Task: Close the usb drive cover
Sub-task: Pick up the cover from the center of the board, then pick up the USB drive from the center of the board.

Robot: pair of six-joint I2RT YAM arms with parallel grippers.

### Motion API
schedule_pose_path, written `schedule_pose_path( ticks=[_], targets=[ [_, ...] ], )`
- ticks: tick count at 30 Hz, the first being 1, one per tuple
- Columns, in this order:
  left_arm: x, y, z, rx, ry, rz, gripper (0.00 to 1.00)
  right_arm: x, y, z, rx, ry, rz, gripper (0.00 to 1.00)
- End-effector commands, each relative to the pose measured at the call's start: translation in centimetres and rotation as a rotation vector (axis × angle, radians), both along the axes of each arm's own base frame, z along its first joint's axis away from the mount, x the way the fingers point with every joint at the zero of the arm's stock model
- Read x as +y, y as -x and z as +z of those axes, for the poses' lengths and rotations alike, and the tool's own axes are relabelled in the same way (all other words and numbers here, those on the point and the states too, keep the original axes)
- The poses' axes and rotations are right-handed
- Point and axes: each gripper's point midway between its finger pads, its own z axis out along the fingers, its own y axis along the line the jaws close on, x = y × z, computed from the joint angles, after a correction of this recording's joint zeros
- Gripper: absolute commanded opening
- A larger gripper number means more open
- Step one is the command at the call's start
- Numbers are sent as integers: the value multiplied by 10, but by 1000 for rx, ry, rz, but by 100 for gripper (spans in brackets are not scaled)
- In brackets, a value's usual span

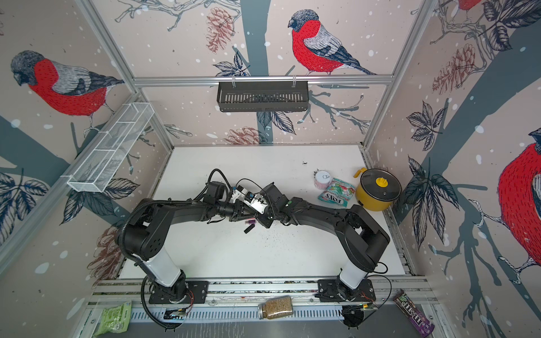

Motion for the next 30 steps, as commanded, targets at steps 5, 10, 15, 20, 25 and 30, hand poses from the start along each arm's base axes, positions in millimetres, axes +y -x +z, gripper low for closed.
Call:
schedule_pose_path(
  ticks=[5, 10, 15, 20, 25, 30],
  targets=[
    [-4, 0, 8, 1, 52, -11, 14, 10, -7, 7, -17, -47, -9, 18],
    [-5, -2, 10, -2, 58, -7, 4, 9, -13, 7, -30, -49, -22, 19],
    [-3, -6, 10, -8, 48, 11, 1, -4, -20, 3, -48, 3, -21, 36],
    [3, -17, 12, -26, 37, 47, 0, -41, -22, -2, -44, 97, -9, 48],
    [5, -25, 16, -52, 21, 65, 0, -88, -20, -19, -13, 229, -3, 53],
    [5, -28, 18, -69, 7, 78, 0, -125, -24, -44, 21, 372, -36, 53]
  ],
)
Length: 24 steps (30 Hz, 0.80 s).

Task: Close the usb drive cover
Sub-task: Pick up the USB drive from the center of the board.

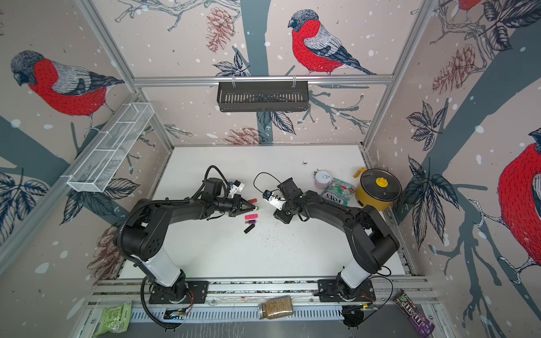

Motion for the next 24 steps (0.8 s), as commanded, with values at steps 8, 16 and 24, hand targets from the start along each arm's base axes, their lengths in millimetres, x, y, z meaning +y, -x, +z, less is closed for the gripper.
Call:
schedule_pose_path(
  ticks=[8, 16, 24],
  targets=[
    [1, -5, 6, -41, -15, 12, 0, -35, -10, -21, 0, 138, 3, 53],
    [1, -6, 5, -39, -21, 16, 0, -35, -9, -36, 40, 148, 33, 51],
    [1, -6, 6, -43, -29, 14, 0, -31, -7, -42, 95, 128, 60, 40]
  ],
)
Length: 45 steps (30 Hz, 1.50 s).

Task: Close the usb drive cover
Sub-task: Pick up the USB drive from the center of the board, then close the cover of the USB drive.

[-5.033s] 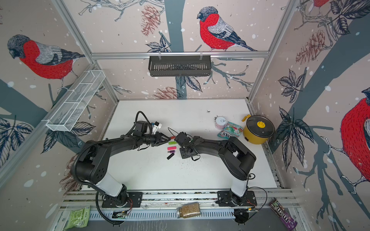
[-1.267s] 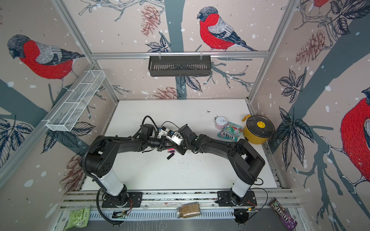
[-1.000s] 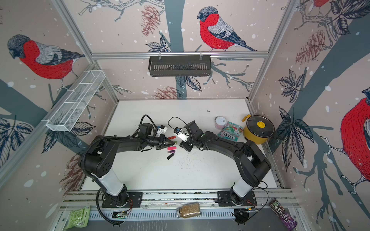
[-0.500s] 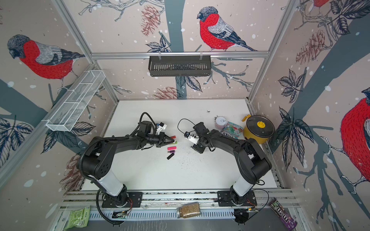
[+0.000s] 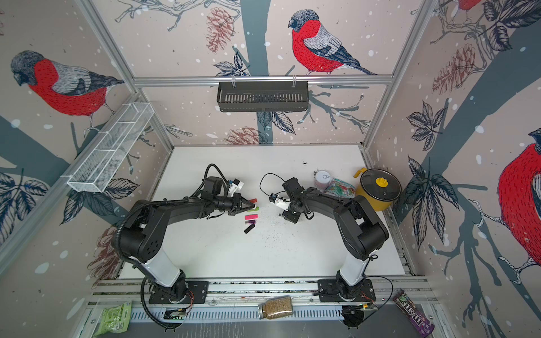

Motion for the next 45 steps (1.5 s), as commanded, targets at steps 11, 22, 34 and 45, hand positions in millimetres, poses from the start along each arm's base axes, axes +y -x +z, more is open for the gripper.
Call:
schedule_pose_path(
  ticks=[11, 22, 34, 45],
  targets=[
    [0, 0, 6, -36, 5, -12, 0, -1, 10, 0, 27, 14, 18, 16],
    [-1, 0, 13, -57, 35, -1, 0, 74, 15, 73, -123, -327, -9, 15],
    [-4, 5, 13, -55, 38, -8, 0, 109, 27, 82, -135, -403, 20, 15],
    [-6, 4, 17, -57, 51, -9, 0, 117, 30, 78, -123, -407, 28, 15]
  ],
)
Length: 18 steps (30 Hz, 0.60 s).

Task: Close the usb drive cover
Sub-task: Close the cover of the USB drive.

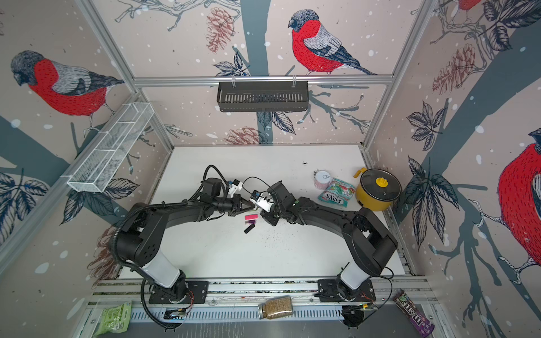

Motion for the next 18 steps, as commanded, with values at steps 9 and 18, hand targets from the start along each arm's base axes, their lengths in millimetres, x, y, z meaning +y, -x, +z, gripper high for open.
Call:
schedule_pose_path(
  ticks=[9, 18],
  targets=[
    [-7, 4, 5, -17, 28, -40, 0, 14, -4, 20, -60, -81, 24, 14],
    [-13, 20, -4, -13, -7, -115, 0, 21, -10, 39, -203, -124, 136, 12]
  ],
)
